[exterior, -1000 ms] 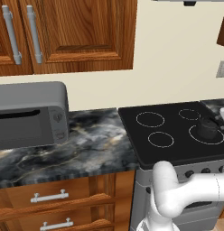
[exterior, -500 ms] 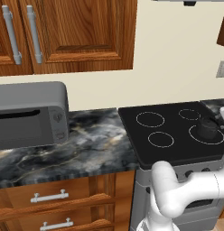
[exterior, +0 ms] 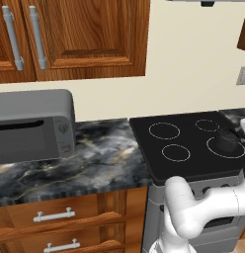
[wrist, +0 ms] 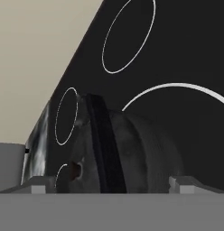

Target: The kettle is done boiling. Turn off the stove, then wait for 300 timesteps before moving the kettle to the dining table.

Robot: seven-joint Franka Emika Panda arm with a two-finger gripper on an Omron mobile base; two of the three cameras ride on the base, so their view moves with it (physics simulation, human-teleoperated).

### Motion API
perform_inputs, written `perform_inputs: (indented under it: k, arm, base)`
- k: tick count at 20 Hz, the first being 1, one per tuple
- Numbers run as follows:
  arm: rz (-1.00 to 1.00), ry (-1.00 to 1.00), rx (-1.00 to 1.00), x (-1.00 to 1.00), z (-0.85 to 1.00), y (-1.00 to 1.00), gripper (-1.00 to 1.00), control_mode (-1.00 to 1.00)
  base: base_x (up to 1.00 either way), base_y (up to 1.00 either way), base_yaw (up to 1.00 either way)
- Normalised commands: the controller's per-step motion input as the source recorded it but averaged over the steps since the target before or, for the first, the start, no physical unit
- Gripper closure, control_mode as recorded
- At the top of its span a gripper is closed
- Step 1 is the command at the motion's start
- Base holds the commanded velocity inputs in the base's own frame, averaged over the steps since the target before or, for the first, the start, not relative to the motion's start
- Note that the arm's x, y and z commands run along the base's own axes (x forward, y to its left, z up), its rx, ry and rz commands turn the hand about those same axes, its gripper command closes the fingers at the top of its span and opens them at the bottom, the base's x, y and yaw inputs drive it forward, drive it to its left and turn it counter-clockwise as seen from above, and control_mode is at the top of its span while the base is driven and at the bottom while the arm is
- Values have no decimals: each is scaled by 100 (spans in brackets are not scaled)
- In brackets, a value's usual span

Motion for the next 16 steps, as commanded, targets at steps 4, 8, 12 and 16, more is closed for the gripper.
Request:
perform_inputs:
  k: [4,8,12,16]
  arm:
    - [0,0,-3,5,-13,4,-100,-100]
    - [1,0,-5,8,-5,10,-100,-100]
    - [0,0,-4,3,-1,5,-100,-100]
    - [1,0,-3,0,0,1,-100,-100]
  base:
    - [0,0,0]
    - [0,0,0]
    - [0,0,0]
    - [0,0,0]
